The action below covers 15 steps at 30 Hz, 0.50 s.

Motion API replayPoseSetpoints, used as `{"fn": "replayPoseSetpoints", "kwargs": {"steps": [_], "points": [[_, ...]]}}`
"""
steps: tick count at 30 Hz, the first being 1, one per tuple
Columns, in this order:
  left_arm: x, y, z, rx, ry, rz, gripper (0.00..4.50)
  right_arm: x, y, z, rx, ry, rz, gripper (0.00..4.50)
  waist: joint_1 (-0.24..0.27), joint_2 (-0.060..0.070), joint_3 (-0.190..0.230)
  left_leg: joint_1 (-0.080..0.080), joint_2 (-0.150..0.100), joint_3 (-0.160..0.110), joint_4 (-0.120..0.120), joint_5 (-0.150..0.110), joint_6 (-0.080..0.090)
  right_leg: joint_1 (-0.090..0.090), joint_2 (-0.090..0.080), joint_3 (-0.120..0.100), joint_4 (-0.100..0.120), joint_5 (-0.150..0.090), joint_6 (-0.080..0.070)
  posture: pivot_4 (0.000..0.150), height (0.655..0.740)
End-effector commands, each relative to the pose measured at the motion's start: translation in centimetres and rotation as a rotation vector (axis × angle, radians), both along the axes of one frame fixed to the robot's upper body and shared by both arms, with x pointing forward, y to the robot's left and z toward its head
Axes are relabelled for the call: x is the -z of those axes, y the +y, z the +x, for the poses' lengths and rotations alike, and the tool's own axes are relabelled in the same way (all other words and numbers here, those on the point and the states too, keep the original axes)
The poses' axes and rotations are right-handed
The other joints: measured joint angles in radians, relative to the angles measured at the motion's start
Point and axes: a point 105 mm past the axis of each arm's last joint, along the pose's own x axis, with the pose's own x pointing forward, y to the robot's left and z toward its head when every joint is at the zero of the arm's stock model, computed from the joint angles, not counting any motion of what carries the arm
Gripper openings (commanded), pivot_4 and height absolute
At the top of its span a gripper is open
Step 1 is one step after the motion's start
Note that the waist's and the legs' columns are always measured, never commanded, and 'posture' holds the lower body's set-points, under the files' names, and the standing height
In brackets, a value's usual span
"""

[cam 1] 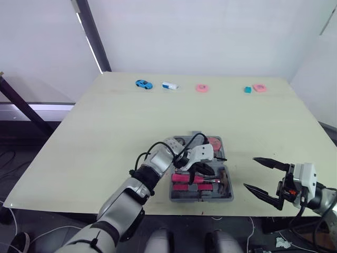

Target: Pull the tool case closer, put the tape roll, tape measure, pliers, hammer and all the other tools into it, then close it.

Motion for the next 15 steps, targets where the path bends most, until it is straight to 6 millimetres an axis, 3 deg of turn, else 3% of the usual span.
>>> {"fn": "replayPoseSetpoints", "kwargs": {"steps": [1,7,15], "points": [[-3.3,-0.2,2.1,-0.086,-0.062,-0.141,0.02,-0.5,0.1,0.0,-0.009,-0.03,0.005,4.5,0.0,0.0,0.0,0.0,0.0,0.0,0.0,0.0,0.0,0.0,0.0,0.0,0.0,0.0,0.0,0.15,0.7395],[-6.5,1.8,3.2,-0.16,-0.082,-0.295,0.02,-0.5,0.1,-0.1,-0.006,-0.028,0.005,4.5,-0.003,0.0,0.0,0.0,0.0,0.0,0.0,0.0,0.0,0.0,0.0,0.0,0.0,0.0,0.0,0.15,0.7395],[-8.6,4.4,1.2,-0.099,-0.133,-0.402,0.02,-0.4,-0.1,-0.1,-0.002,-0.025,0.005,4.5,0.0,0.0,0.0,0.0,0.0,0.0,0.0,0.0,0.0,0.0,0.0,0.0,0.0,0.001,-0.001,0.15,0.7395]]}}
